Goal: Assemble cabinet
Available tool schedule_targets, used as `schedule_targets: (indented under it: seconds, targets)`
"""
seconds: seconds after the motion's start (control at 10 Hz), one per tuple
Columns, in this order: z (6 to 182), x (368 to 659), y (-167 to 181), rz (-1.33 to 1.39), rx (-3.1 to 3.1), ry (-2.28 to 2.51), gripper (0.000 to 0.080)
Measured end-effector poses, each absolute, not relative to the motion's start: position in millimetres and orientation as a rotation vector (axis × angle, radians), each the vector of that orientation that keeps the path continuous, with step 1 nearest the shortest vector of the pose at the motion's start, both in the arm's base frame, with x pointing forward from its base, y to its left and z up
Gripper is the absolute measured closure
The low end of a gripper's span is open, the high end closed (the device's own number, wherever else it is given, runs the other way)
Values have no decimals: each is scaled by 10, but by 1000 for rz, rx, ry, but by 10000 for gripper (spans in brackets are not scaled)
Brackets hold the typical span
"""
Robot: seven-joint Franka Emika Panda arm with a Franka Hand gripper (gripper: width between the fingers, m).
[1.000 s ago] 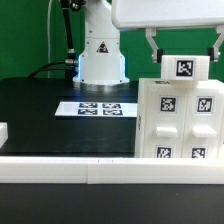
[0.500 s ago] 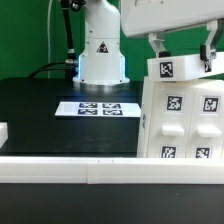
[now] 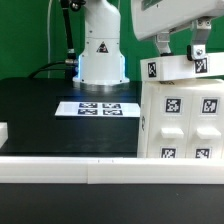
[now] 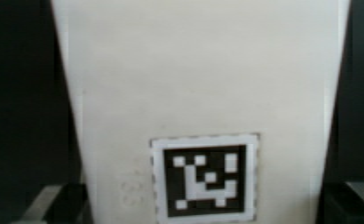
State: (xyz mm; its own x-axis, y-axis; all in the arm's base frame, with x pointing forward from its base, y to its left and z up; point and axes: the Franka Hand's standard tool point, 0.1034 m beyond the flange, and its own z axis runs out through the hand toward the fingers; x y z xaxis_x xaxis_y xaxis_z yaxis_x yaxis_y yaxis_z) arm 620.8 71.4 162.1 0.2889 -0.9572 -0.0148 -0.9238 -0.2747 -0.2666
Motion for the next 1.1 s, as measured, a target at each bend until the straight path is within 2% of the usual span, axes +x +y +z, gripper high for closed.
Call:
schedule_targets:
  seconds: [0.6,1.1]
  targets:
    - [1631,6198,722,-107,-1875,2180,238]
    - [1630,6200,726,-24,-1602,2348,238]
